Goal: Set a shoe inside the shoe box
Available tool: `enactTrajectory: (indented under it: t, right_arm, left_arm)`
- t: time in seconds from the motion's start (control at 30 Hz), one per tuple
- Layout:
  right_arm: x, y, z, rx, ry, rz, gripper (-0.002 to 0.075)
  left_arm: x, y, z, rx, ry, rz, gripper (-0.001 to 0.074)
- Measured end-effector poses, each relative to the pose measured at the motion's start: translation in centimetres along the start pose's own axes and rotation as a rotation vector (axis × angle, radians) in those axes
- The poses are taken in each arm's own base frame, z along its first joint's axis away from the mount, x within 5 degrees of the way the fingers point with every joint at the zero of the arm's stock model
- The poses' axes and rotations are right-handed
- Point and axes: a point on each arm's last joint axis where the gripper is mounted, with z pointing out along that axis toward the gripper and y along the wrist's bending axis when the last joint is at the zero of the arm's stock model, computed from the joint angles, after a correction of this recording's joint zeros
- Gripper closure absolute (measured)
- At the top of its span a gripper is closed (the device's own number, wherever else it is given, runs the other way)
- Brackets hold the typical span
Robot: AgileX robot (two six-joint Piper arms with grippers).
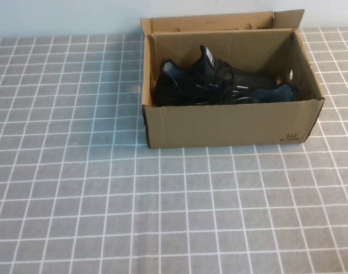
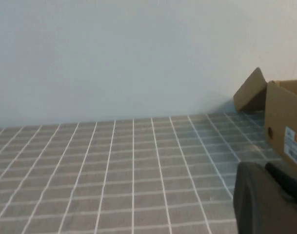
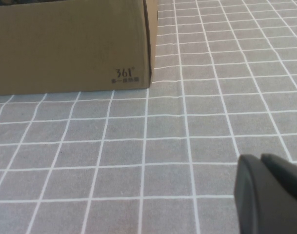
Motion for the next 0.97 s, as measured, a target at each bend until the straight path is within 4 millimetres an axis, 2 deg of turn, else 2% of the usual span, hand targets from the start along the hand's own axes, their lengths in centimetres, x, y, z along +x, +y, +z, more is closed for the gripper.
enactTrajectory:
  t: [0.33, 0.97]
  right_arm:
    - [0.1, 0.0, 0.0, -0.001, 0.003, 0.002, 0.0742]
    - [0.1, 0.0, 0.0, -0.002, 0.004, 0.006, 0.0742]
  left_arm:
    - [3.5, 0.0, -1.2, -0.031, 0.377, -0.111, 0.0736]
    - [3.7, 0.0, -1.2, -0.040, 0.394, -0.127, 0.0736]
